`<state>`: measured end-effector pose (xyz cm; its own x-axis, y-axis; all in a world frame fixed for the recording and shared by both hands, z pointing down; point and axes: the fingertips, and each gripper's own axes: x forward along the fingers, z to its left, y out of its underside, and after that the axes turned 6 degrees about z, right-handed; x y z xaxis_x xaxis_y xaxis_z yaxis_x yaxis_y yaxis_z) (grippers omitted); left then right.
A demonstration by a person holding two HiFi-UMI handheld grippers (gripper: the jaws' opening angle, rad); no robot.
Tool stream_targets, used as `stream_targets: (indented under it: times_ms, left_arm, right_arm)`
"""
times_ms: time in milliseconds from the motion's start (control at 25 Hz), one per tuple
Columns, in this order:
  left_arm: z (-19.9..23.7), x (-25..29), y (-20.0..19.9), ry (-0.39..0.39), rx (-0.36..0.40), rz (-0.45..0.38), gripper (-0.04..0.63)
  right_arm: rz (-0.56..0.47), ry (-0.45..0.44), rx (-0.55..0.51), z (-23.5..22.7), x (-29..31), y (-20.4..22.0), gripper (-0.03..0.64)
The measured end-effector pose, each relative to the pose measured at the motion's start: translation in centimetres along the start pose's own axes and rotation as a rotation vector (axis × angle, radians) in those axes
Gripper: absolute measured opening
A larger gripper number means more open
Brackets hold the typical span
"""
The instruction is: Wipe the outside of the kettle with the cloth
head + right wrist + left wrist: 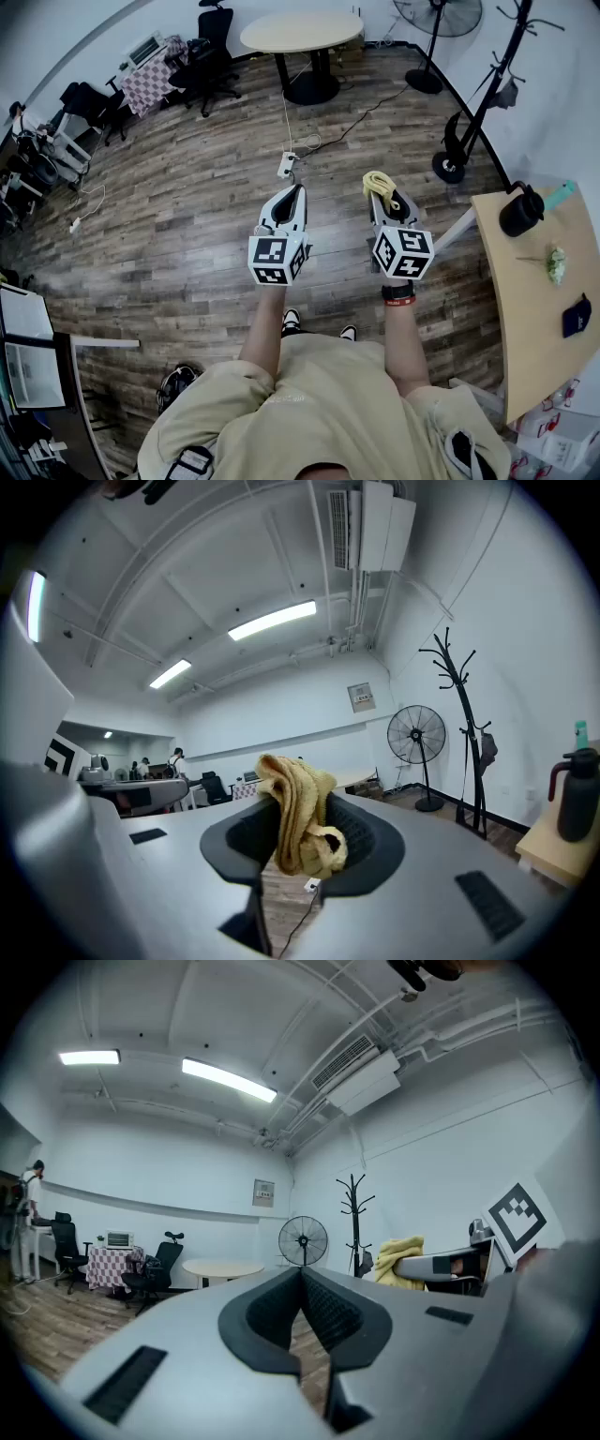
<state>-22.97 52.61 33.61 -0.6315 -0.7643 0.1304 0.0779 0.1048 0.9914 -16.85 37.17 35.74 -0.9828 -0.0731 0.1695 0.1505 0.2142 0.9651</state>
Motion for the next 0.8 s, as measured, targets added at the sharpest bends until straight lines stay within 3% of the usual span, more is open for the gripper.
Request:
stream_targets:
  times_ms: [360,560,800]
  left_arm:
    - [-7.8,2.7,0.4,0.103,-0.001,-0.002,0.021]
    - [-13.4,6.4,-0.1,0.225,0.001,0.001,0.021]
    - [-21.8,12.4,-0.1,0.419,0.039,0.015,0.021]
  right_arm:
    - [-0.019,0.051,0.048,-6.3,-4.1,0.6,0.137]
    - [-0.028,0.138,0.092,-11.4,-6.6,0.0,0.138]
    - [-0.043,0.306,0.146,-19.7,-10.0,0.4,0.138]
